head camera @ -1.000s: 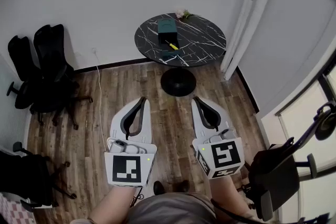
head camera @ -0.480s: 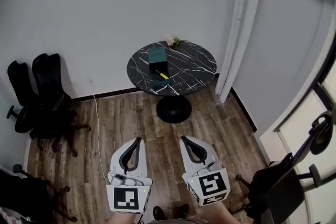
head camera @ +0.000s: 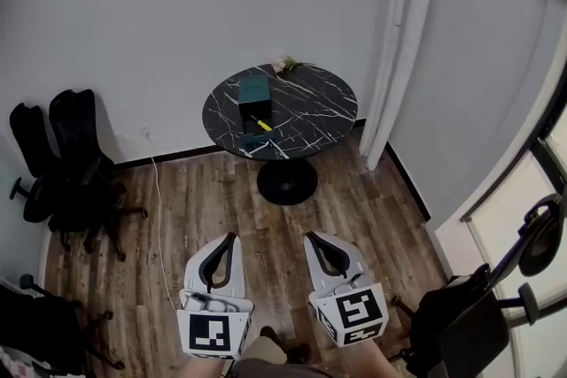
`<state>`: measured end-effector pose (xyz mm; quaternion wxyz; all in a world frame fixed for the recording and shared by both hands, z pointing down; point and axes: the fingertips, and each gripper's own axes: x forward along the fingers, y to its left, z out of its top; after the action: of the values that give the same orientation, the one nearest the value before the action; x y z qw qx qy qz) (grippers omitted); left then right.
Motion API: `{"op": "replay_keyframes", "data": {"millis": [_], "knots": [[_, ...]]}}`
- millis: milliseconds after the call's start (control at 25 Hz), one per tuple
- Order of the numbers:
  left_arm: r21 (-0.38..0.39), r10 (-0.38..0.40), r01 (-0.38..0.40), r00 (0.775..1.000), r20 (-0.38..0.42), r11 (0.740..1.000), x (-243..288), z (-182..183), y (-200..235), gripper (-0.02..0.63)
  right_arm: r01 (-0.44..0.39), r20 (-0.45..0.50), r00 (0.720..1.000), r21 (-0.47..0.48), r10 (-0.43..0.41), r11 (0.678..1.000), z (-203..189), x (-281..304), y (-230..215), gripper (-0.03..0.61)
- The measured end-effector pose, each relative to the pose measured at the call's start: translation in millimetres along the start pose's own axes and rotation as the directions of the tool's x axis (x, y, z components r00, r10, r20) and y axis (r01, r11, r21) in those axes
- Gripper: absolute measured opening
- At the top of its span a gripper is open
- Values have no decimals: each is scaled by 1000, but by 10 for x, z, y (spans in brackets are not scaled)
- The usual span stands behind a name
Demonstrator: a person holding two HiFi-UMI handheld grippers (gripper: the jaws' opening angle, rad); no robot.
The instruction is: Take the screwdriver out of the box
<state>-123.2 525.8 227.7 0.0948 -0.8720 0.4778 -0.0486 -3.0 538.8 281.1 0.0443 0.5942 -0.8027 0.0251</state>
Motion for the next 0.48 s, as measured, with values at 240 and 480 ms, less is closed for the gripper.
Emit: {"op": "replay_keyframes", "data": {"millis": [240, 480], "knots": [[-6, 7, -7, 1000, -10, 1000, 362, -84, 40, 0, 9, -11, 1000, 5, -9, 1000, -62, 254, -298, 26], [-25, 0, 0, 1000, -14, 1000, 895, -226, 220, 0, -2, -32, 999, -4, 2, 1000, -85, 792, -498, 26]]}}
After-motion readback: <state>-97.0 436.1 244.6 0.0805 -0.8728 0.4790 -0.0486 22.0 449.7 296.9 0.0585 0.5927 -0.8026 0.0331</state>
